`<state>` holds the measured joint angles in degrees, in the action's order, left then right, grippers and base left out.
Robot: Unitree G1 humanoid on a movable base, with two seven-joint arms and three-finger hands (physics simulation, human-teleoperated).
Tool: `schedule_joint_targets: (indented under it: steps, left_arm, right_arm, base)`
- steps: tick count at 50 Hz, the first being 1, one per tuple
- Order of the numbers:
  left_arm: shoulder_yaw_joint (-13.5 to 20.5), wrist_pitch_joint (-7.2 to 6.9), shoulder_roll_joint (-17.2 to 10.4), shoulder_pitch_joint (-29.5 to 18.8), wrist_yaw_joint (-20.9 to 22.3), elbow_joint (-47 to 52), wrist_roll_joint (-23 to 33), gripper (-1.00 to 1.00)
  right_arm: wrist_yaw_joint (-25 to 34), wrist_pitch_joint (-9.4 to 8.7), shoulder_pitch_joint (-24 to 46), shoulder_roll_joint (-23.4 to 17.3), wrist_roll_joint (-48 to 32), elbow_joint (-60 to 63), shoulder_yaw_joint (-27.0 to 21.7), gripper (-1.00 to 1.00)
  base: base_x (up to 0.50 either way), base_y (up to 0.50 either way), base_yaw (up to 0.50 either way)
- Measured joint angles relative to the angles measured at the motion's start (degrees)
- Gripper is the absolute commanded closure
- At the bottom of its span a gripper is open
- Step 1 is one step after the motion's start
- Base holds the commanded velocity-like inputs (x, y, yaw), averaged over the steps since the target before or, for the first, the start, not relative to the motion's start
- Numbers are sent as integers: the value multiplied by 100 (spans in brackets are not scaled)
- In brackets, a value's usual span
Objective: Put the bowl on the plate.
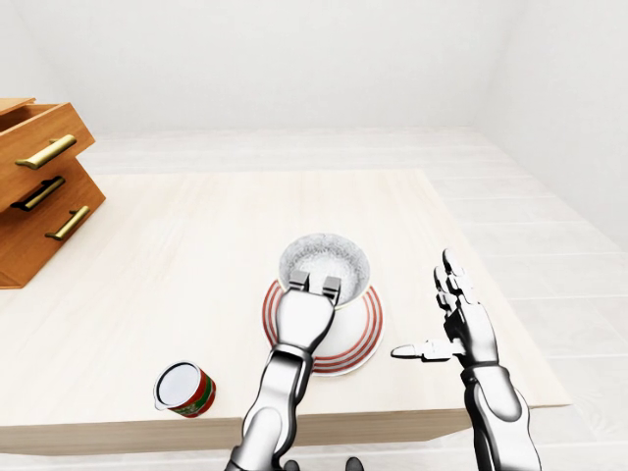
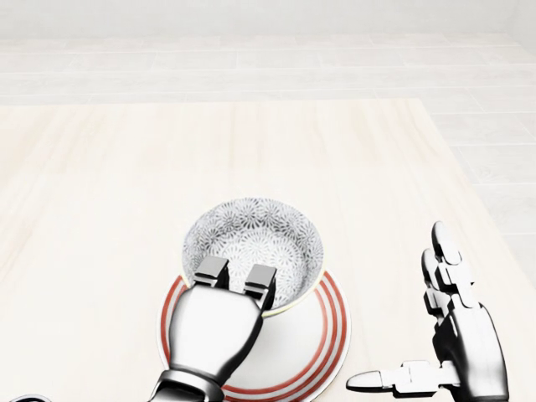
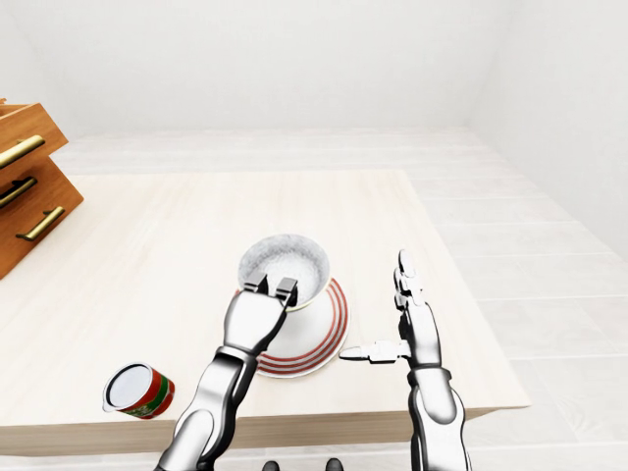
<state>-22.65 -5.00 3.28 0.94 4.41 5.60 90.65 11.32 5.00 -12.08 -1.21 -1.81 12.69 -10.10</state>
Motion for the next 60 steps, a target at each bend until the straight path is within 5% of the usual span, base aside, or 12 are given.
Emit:
schedule_joint_targets:
  steps: [60]
  left_arm:
    - [-483,0,-462,907,-662,404,-170,100]
  right_arm:
    - [-61,0,-25,1,-48,1,45,-100]
  base:
    - [0,0,0]
